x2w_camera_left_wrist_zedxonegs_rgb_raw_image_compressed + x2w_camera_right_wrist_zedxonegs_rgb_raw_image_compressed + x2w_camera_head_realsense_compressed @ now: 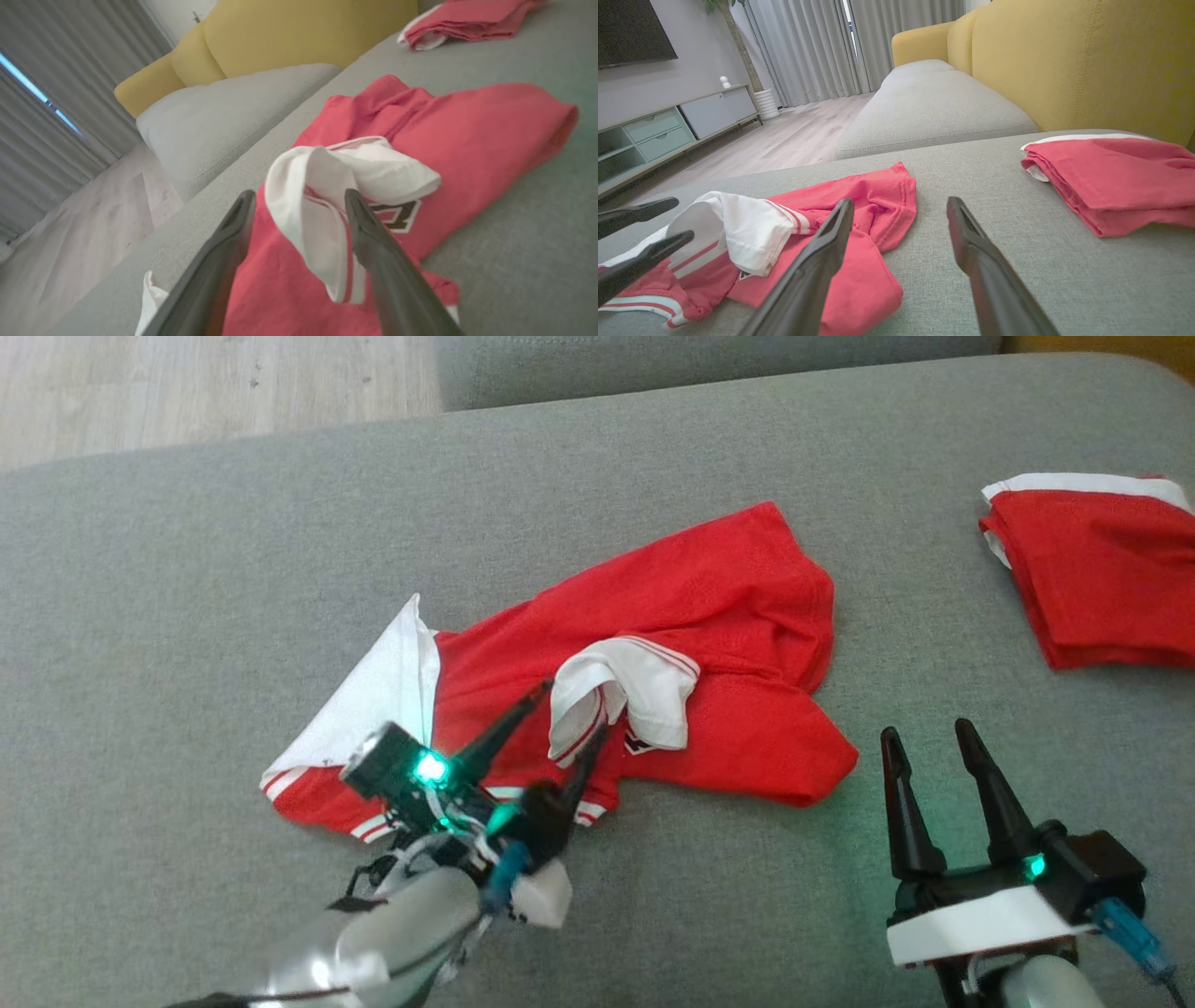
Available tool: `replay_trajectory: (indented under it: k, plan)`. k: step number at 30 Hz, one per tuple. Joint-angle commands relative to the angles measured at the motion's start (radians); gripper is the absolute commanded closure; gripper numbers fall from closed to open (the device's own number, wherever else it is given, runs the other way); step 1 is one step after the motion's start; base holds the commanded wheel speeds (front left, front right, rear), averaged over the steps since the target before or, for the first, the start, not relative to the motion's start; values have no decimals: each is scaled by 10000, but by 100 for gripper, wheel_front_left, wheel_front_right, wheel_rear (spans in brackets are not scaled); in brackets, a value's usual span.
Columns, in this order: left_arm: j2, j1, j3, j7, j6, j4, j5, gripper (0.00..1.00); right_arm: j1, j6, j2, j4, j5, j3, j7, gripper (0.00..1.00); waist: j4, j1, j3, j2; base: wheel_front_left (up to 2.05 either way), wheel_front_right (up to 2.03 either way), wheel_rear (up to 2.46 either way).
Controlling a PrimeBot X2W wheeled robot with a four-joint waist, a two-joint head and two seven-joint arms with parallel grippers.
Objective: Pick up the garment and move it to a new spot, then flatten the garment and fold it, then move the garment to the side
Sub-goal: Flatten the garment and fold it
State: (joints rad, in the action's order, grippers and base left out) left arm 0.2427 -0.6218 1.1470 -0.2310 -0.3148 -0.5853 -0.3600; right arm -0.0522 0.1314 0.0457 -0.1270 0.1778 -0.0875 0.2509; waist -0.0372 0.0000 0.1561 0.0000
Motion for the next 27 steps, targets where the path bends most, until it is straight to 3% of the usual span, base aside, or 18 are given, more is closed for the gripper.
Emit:
replay_trajectory:
  k: [1, 4, 9, 12, 17, 25, 26, 27]
  plan:
    - [265, -434, -60, 89, -166, 206, 341, 0, 30, -7, 59, 246, 80, -258, 109, 0, -4, 0, -30, 0, 0, 0, 0]
    - [237, -741, 552, 604, -265, 418, 1048, 0, 19, -7, 67, 223, 61, -347, 109, 0, -108, 0, -99, 0, 0, 0, 0]
    - [133, -280, 572, 1536, 194, 1154, 332, 0, 7, -7, 105, 256, 38, -277, 109, 0, -252, 0, -69, 0, 0, 0, 0]
    - [215, -202, 486, 1925, 172, 1330, 95, 0, -20, -7, 109, 265, 38, -270, 109, 0, -305, 0, -21, 0, 0, 0, 0]
    - [254, -382, 283, 2161, -23, 1220, -38, 0, 43, -7, 103, 247, 53, -305, 109, 0, -380, 0, 98, 0, 0, 0, 0]
    - [188, -962, 309, 2299, 19, 430, 81, 0, 254, -7, 97, 254, 49, -327, 109, 0, -482, 0, 359, 0, 0, 0, 0]
    - [164, -1034, 301, 2285, 39, 333, 78, 1, 274, -7, 97, 258, 45, -322, 109, 0, -492, 0, 394, 0, 0, 0, 0]
    - [134, -1102, 292, 2261, 60, 241, 72, 8, 292, -7, 97, 261, 40, -313, 109, 0, -499, 0, 423, 0, 0, 0, 0]
